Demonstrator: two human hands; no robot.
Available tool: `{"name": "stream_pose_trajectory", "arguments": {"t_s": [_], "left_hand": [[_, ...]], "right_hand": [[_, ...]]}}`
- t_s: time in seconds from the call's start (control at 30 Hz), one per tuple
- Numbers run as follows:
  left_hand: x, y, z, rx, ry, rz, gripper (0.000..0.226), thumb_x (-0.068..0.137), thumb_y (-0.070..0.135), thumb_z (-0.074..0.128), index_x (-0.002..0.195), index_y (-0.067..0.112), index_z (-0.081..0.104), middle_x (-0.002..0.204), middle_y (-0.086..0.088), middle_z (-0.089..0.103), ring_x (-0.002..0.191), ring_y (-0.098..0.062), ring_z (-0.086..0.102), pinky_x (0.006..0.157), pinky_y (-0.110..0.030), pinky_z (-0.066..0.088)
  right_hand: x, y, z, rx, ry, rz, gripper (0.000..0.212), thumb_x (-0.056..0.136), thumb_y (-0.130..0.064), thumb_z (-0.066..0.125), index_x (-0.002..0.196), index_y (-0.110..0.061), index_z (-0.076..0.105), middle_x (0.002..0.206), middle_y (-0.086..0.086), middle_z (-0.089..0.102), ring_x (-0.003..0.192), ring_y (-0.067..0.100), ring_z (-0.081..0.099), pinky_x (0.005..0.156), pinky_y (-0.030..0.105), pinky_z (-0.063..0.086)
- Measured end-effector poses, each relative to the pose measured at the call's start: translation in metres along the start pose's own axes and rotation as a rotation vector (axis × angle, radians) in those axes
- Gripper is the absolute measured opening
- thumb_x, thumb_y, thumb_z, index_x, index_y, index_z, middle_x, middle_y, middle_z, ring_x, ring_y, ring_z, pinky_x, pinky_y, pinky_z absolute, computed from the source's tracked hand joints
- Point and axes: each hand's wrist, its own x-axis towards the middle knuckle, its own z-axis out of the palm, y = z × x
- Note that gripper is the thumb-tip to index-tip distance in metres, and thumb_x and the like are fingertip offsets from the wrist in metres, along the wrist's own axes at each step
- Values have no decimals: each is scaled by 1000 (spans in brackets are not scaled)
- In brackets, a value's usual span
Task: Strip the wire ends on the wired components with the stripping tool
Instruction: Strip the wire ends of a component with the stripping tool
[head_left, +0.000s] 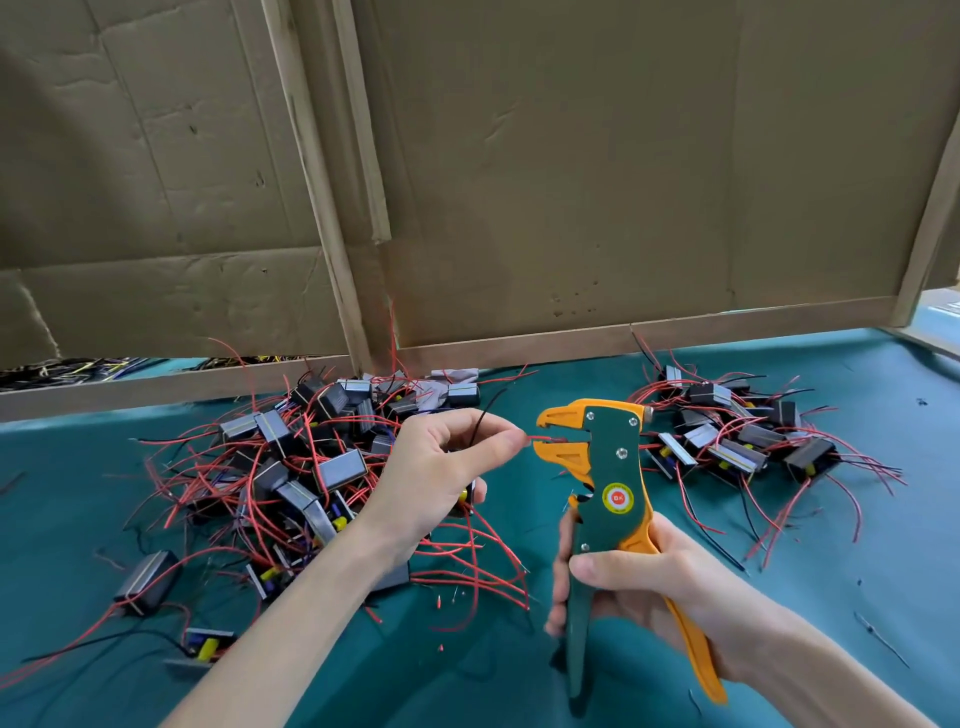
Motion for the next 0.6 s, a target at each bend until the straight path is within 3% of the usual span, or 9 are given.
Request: {"name": "stream_pose_trajectory", "arguments": {"t_s": [0.27, 0.5, 0.6], "left_hand": [[-2, 6, -1, -53, -8, -37, 14, 83, 17, 69, 72, 20, 78, 53, 9, 49, 47, -10, 42, 45, -17, 41], [-1, 8, -6, -17, -90, -48, 18, 68, 34, 73, 75, 17, 77, 71, -1, 64, 54, -15, 45, 49, -21, 43], [-1, 11, -11, 23, -141, -64, 15, 65, 35, 74, 70, 21, 75, 74, -5, 63, 49, -14, 47, 49, -20, 41]], "right_hand": [[-2, 1, -2, -13, -18, -9, 32, 69, -16, 86, 92, -6, 66, 82, 26, 63, 75, 42, 65, 88, 69, 47], [-3, -2, 0, -56, -35, -12, 29, 72, -17, 85, 91, -7, 66, 81, 24, 64, 75, 41, 65, 85, 66, 50], [-5, -5, 2, -105, -31, 6, 27, 70, -22, 86, 87, -10, 68, 79, 22, 65, 72, 39, 65, 77, 55, 55]]}}
